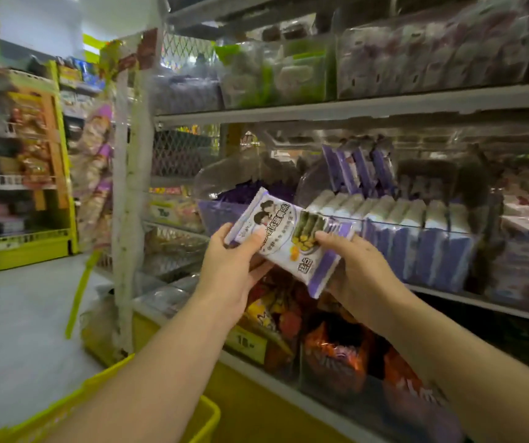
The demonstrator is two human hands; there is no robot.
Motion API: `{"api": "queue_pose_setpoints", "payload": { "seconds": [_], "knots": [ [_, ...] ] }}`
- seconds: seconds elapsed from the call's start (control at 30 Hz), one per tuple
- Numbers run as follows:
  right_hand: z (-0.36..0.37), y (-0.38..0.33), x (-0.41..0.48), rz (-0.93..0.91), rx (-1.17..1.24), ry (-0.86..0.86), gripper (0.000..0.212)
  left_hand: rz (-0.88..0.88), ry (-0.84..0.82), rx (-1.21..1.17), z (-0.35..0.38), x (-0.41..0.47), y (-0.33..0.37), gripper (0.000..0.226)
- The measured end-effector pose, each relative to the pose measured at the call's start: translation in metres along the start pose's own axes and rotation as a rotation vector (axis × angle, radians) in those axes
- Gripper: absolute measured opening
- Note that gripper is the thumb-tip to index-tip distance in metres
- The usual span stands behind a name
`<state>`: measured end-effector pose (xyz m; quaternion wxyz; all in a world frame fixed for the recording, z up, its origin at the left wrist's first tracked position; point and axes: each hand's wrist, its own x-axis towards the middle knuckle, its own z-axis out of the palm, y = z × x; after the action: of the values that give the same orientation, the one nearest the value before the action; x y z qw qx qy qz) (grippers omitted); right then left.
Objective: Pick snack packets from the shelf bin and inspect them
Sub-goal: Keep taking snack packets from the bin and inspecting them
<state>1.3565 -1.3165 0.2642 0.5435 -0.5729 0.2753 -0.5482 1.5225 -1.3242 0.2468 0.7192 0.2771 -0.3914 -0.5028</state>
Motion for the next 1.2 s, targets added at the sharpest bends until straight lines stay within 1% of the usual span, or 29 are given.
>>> {"api": "queue_pose_setpoints", "payload": {
  "seconds": [0.03, 0.1, 0.17, 0.23, 0.3, 0.37, 0.43, 0.5, 0.6, 0.67, 0.73, 0.8, 0.9, 0.93, 1.0, 1.03, 1.1, 1.2],
  "knots": [
    [0.001, 0.014, 0.0, 0.029, -0.029, -0.005, 0.019, 0.011, 0.035, -0.025, -0.011, -0.002, -0.002, 0.044],
    [0.004, 0.041, -0.002, 0.075, -0.12, -0.001, 0.036, 0.009, 0.067, -0.02, -0.033, -0.005, -0.007, 0.035],
    [0.007, 0.063, -0.007, 0.107, -0.162, 0.004, 0.052, -0.031, 0.045, 0.069, -0.054, -0.01, -0.015, 0.028],
    [0.011, 0.08, -0.011, 0.121, -0.158, 0.023, 0.055, -0.074, -0.008, 0.195, -0.07, -0.018, -0.025, 0.029],
    [0.015, 0.094, -0.014, 0.133, -0.144, 0.032, 0.054, -0.115, -0.085, 0.253, -0.08, -0.028, -0.038, 0.035],
    [0.021, 0.106, -0.018, 0.138, -0.12, 0.031, 0.043, -0.136, -0.127, 0.257, -0.087, -0.036, -0.05, 0.04],
    [0.025, 0.118, -0.019, 0.127, -0.118, 0.085, 0.04, -0.139, -0.14, 0.261, -0.092, -0.04, -0.061, 0.037],
    [0.028, 0.126, -0.021, 0.113, -0.071, 0.133, 0.039, -0.138, -0.13, 0.284, -0.094, -0.043, -0.067, 0.032],
    [0.028, 0.134, -0.024, 0.115, -0.005, 0.146, 0.034, -0.11, -0.078, 0.276, -0.093, -0.046, -0.074, 0.025],
    [0.028, 0.139, -0.025, 0.121, 0.039, 0.148, 0.032, -0.092, -0.022, 0.242, -0.089, -0.047, -0.078, 0.031],
    [0.029, 0.14, -0.025, 0.156, 0.144, 0.131, 0.034, -0.094, 0.017, 0.205, -0.086, -0.048, -0.08, 0.037],
    [0.028, 0.139, -0.025, 0.214, 0.293, 0.111, 0.037, -0.105, 0.032, 0.195, -0.084, -0.047, -0.079, 0.032],
    [0.026, 0.138, -0.024, 0.278, 0.385, 0.084, 0.03, -0.12, 0.034, 0.194, -0.083, -0.045, -0.079, 0.01],
    [0.025, 0.139, -0.024, 0.289, 0.39, 0.08, 0.029, -0.123, 0.045, 0.197, -0.083, -0.045, -0.079, 0.011],
    [0.024, 0.14, -0.024, 0.298, 0.38, 0.076, 0.029, -0.138, 0.076, 0.193, -0.082, -0.045, -0.078, 0.022],
    [0.024, 0.14, -0.024, 0.298, 0.363, 0.072, 0.031, -0.145, 0.099, 0.188, -0.081, -0.046, -0.076, 0.022],
    [0.024, 0.14, -0.025, 0.284, 0.309, 0.06, 0.036, -0.15, 0.153, 0.179, -0.08, -0.048, -0.073, 0.02],
    [0.025, 0.141, -0.025, 0.249, 0.186, 0.096, 0.044, -0.162, 0.198, 0.169, -0.079, -0.05, -0.069, 0.026]
  ]
}}
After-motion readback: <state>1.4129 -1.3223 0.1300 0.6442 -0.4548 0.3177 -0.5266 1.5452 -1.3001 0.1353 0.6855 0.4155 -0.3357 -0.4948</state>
